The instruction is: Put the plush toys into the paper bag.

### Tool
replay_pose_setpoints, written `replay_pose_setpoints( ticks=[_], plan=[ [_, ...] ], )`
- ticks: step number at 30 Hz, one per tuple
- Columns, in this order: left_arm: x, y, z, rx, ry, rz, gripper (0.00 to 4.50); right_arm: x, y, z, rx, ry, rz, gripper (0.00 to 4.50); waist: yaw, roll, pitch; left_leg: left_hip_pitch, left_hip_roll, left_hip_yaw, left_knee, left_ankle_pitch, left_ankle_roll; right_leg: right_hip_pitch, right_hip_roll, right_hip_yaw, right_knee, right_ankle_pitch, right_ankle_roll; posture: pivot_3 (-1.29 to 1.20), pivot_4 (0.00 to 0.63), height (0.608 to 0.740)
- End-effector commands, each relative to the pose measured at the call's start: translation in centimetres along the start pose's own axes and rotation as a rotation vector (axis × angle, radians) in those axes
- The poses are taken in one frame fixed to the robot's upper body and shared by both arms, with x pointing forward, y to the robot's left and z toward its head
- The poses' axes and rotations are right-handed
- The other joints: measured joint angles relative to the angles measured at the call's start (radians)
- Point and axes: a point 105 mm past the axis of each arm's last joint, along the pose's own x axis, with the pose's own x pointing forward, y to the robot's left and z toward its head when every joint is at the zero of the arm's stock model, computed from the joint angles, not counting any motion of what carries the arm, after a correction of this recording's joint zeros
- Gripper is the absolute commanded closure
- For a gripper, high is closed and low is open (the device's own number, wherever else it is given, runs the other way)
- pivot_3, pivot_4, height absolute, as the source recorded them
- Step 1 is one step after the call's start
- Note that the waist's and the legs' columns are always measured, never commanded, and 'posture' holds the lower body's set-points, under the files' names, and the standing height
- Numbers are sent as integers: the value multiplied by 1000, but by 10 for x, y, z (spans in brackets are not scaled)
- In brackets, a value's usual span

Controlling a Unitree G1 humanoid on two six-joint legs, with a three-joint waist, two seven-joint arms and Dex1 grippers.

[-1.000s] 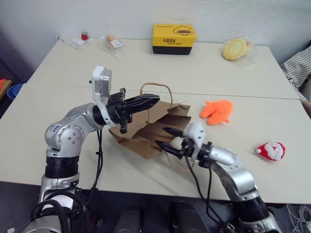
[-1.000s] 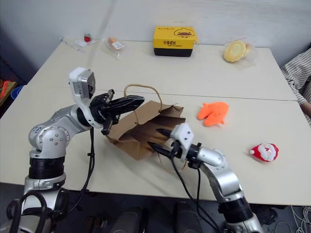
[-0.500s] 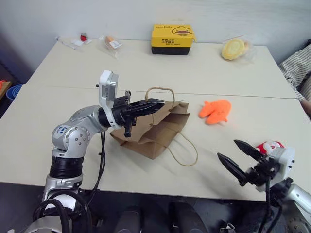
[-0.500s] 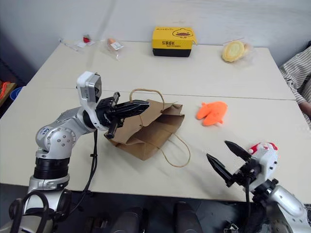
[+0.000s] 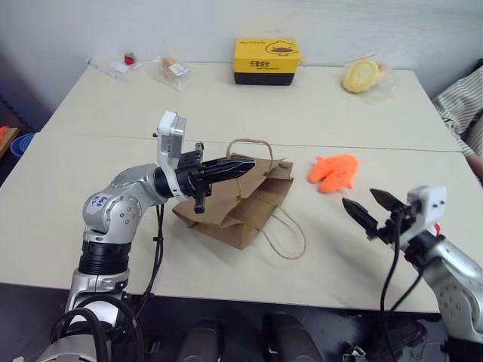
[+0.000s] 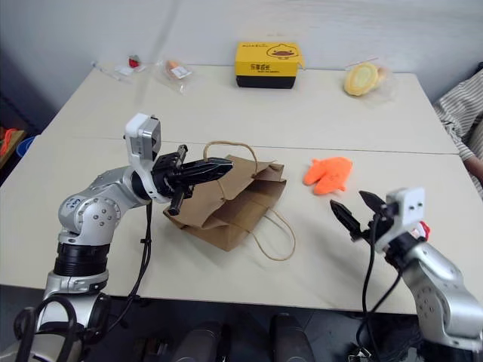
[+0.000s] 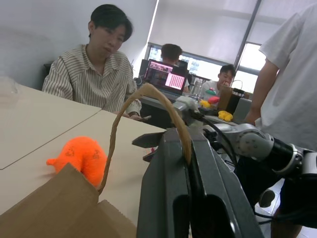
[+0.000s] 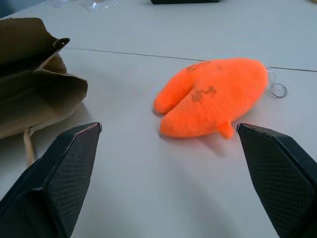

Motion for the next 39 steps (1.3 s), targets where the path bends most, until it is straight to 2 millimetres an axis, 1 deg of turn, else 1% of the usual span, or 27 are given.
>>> replay_pose_setpoints(
  ticks=[1, 4, 8, 9, 11, 14, 16, 19, 20, 22, 23, 24, 26, 27, 30, 32, 34, 37, 39],
  plan=[
    [3, -5, 7, 53, -1, -18, 4500, 18, -19, 1, 21, 82, -103, 36, 4, 0, 0, -1, -1, 0, 0, 0, 0, -1, -1, 0, 0, 0, 0, 0, 150, 740],
    [1, -6, 8, 62, 1, -5, 4500, 42, -28, 8, 62, 106, -162, 36, 0, 0, 0, -2, -2, -1, 0, 0, 0, -1, -1, -1, 0, 0, 0, 0, 150, 740],
    [0, -7, 9, 71, -1, 7, 4500, 57, -28, 10, 50, 128, -162, 36, -2, 0, 0, -2, -1, -1, 0, 0, 0, -2, -1, -1, 0, 0, 0, 0, 150, 740],
    [0, -7, 10, 72, -2, 9, 4500, 60, -28, 11, 51, 121, -159, 202, -2, 0, 0, -2, -1, -1, 0, 0, 0, -2, -1, -1, 1, 0, 0, 0, 150, 740],
    [0, -8, 9, 73, -2, 10, 4500, 64, -28, 13, 49, 110, -154, 652, -2, 0, 0, -2, -1, -1, 0, 0, 0, -2, -1, -1, 0, 0, 0, 0, 150, 740],
    [0, -8, 9, 75, -1, 10, 4500, 67, -25, 12, 58, 116, -125, 1716, -4, 0, 0, -2, -1, 0, 0, 0, 0, -2, -1, -1, 1, 0, 0, 0, 150, 740],
    [0, -8, 10, 76, 0, 10, 4500, 67, -23, 15, 47, 101, -100, 2427, -4, 0, 0, -2, -1, 0, 0, 0, 0, -2, -1, -1, 1, 0, 0, 0, 150, 740],
    [1, -7, 10, 77, 0, 6, 4500, 62, -15, 31, 45, 32, -22, 3507, -4, 0, 0, -3, -1, 0, 0, 0, 0, -2, -1, -1, 1, 0, 0, 0, 150, 740],
    [2, -7, 10, 76, 0, 2, 4500, 57, -13, 39, 34, 0, 8, 3840, -4, 0, 0, -3, -1, 0, 0, 0, 0, -2, -1, -1, 1, 0, 0, 0, 150, 740],
    [4, -7, 10, 78, 2, -7, 4500, 39, -6, 59, 47, -57, 96, 4381, 2, 1, 0, -3, -1, -1, 0, 0, 0, -2, -1, -1, 0, 0, 0, 0, 150, 740],
    [5, -7, 10, 78, 1, -8, 4500, 32, -1, 64, 52, -72, 134, 4492, 4, 1, 0, -3, -1, -1, 0, 0, 0, -2, -1, -1, 0, 0, 0, 0, 150, 740],
    [5, -6, 11, 74, -3, -7, 4500, 21, 18, 71, 45, -76, 247, 4492, 4, 1, 0, -3, -1, -1, 0, 0, 1, -2, -1, -1, 0, 0, 0, 0, 150, 740],
    [5, -6, 11, 63, -9, -7, 4500, 4, 46, 73, 68, -51, 382, 4492, 3, 1, 0, -4, -1, -1, 0, 0, 1, -2, -1, -2, 0, 0, 0, 0, 150, 740],
    [5, -6, 10, 58, -7, -11, 4500, -4, 60, 68, 80, -14, 443, 4492, 2, 0, 0, -4, -1, -2, 0, 0, 1, -2, -1, -2, 0, 0, 0, 0, 150, 740],
    [6, -7, 9, 49, -6, -19, 4500, -14, 89, 52, 101, 80, 546, 4492, -5, 0, 0, -3, 0, -2, 0, 0, 1, -1, -1, -1, -1, 0, 0, 0, 150, 740],
    [7, -7, 10, 37, -17, -25, 4500, -15, 108, 41, 129, 127, 609, 4492, -4, 0, 0, -3, 0, -1, 0, 0, 1, -1, 0, -1, -1, 0, 0, 0, 150, 740],
    [9, -8, 10, 33, -18, -35, 4500, -9, 122, 28, 122, 178, 626, 4492, -3, 0, 0, -3, 0, -1, 0, 0, 1, -1, 0, -1, -1, 0, 0, 0, 150, 740],
    [10, -9, 9, 24, -16, -50, 4500, 5, 131, 12, 66, 236, 595, 4492, -2, 0, 0, -3, 0, -2, 0, 0, 1, -1, -1, -1, -1, 0, 0, 0, 150, 740],
    [11, -10, 9, 16, -13, -65, 4500, 17, 133, 5, 39, 255, 558, 4492, -2, 0, 0, -3, 0, -2, 0, 0, 1, -2, -1, -1, -1, 0, 0, 0, 150, 740]
  ],
)
